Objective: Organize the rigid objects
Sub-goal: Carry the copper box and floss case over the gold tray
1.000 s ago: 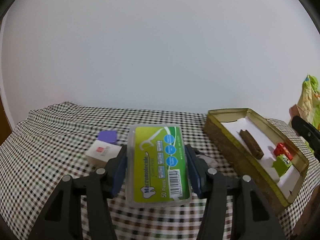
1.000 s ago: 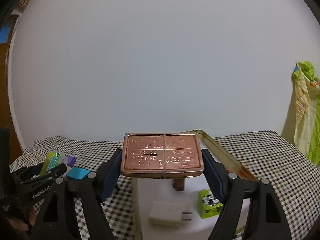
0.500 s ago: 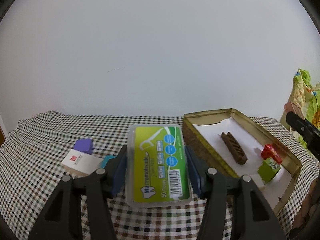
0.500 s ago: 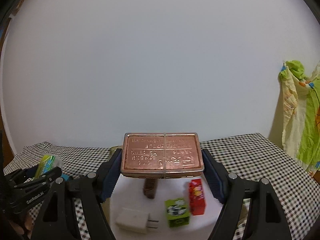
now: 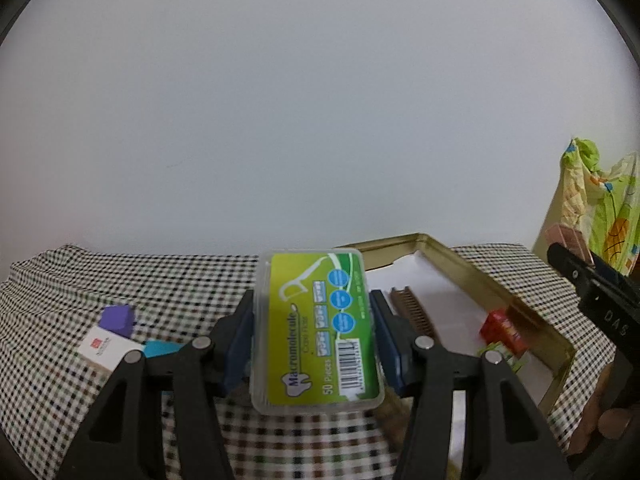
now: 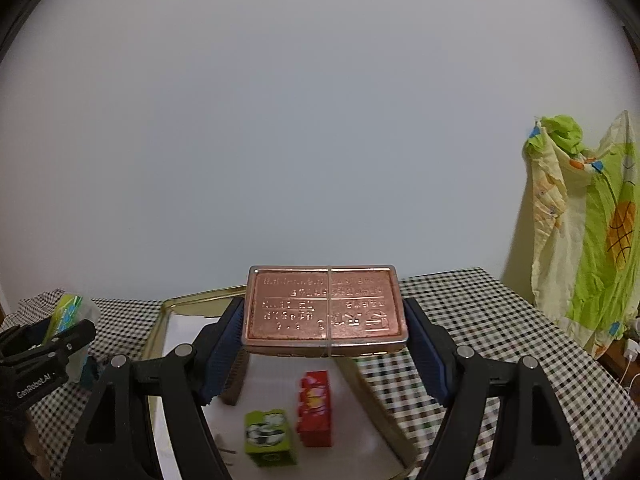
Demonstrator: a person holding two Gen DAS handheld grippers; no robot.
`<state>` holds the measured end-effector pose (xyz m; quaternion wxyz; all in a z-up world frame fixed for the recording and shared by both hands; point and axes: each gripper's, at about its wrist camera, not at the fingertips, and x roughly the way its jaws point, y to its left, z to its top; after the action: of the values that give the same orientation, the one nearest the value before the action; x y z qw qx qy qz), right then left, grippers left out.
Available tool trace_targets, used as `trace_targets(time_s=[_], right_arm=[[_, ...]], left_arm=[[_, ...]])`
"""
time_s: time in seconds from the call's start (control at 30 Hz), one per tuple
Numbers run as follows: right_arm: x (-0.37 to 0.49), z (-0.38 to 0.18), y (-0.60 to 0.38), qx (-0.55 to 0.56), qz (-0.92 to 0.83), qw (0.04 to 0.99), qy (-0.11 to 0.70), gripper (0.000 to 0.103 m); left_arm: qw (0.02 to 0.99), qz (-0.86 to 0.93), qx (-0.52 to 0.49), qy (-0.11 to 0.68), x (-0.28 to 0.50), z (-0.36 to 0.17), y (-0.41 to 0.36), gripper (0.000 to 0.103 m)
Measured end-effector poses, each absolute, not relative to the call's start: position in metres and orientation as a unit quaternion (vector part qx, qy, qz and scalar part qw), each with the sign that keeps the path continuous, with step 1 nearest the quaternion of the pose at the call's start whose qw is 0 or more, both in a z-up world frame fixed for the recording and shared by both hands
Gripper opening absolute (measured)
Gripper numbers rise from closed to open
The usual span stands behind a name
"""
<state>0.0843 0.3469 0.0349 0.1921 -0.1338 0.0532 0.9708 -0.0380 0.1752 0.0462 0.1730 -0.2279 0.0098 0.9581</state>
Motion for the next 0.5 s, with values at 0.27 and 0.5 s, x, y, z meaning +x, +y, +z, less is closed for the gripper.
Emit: trace_targets(time_s=[0.27,0.5], right_arm=[[0.084,0.031,0.363,-0.143,0.965,0.213,0.055,0.078],[0.076,0.027,0.370,-0.166,0.962,0.208,0.064,0.078]], left_arm=[[0.212,0.950,-0.227,0.028,-0.030,0.047,0.210,0.054],[0.225,0.943,-0.237,0.061,-0.028,0.044,0.235,0.054]])
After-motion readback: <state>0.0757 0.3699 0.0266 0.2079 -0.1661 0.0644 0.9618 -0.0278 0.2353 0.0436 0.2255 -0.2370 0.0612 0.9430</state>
